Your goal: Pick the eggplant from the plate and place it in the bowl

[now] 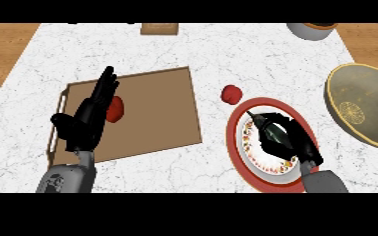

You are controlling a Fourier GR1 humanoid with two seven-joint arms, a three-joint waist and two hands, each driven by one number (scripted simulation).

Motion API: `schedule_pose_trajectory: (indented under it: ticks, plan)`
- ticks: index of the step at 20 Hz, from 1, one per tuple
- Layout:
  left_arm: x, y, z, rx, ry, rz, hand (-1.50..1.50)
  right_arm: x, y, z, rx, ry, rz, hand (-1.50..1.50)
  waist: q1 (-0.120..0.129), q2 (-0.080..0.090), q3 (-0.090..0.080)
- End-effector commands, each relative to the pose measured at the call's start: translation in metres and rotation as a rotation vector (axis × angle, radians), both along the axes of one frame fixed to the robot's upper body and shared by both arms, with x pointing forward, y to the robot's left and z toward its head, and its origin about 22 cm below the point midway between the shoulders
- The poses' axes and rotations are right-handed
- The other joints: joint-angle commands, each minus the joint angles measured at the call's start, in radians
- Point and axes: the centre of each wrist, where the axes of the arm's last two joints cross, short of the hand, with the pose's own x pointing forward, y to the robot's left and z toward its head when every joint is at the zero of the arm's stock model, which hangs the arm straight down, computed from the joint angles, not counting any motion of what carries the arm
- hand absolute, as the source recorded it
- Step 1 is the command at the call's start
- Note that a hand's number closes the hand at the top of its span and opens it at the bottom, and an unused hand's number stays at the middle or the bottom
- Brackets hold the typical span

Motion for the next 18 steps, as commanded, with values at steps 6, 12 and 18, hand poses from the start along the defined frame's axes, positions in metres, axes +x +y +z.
schedule_pose_trajectory:
  ticks: [6, 12, 18]
  plan:
    - [-0.013, 0.013, -0.011, -0.005, 0.016, 0.061, 0.0, -0.088, -0.049, 0.034, 0.123, -0.225, 0.545, 1.5, -0.046, -0.005, 0.012]
    - [-0.011, 0.013, 0.008, 0.013, 0.001, 0.05, 0.0, -0.129, -0.081, 0.081, 0.216, -0.518, 0.55, 1.5, -0.039, -0.001, 0.013]
    - [-0.002, -0.006, 0.003, 0.01, 0.004, 0.023, 0.0, -0.156, -0.098, 0.149, 0.113, -0.751, 0.498, 1.5, -0.032, 0.005, 0.012]
